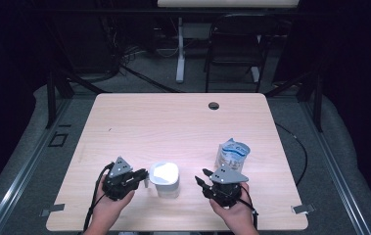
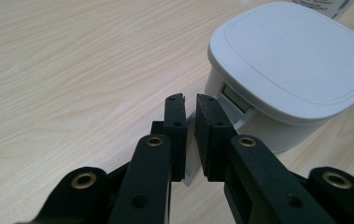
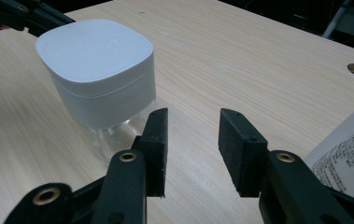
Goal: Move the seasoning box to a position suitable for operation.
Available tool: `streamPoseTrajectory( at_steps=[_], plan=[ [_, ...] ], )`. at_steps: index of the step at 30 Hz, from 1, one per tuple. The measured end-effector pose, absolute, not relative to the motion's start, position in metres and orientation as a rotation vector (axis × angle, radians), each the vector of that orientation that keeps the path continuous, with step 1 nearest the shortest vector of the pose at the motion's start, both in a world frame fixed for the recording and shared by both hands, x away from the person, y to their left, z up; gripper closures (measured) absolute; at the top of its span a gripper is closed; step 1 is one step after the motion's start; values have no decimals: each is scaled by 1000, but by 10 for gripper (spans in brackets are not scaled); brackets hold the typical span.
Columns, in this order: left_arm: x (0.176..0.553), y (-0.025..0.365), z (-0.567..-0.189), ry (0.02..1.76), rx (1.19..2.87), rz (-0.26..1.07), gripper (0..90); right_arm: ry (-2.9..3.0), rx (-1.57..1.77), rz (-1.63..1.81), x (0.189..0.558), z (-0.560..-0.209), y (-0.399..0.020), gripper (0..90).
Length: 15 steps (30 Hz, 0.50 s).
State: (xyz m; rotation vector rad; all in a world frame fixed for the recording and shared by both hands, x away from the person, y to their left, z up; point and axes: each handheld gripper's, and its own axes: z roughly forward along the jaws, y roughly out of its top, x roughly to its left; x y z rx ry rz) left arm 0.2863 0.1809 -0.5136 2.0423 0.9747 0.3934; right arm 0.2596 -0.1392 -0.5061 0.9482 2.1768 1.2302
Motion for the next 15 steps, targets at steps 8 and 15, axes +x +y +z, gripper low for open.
streamPoseTrajectory(
  at_steps=[8,15],
  plan=[
    [285,184,-502,966,2042,413,796,2196,968,1235,265,-505,-131,632],
    [285,185,-492,963,2030,425,791,2184,955,1263,267,-503,-124,587]
  ],
)
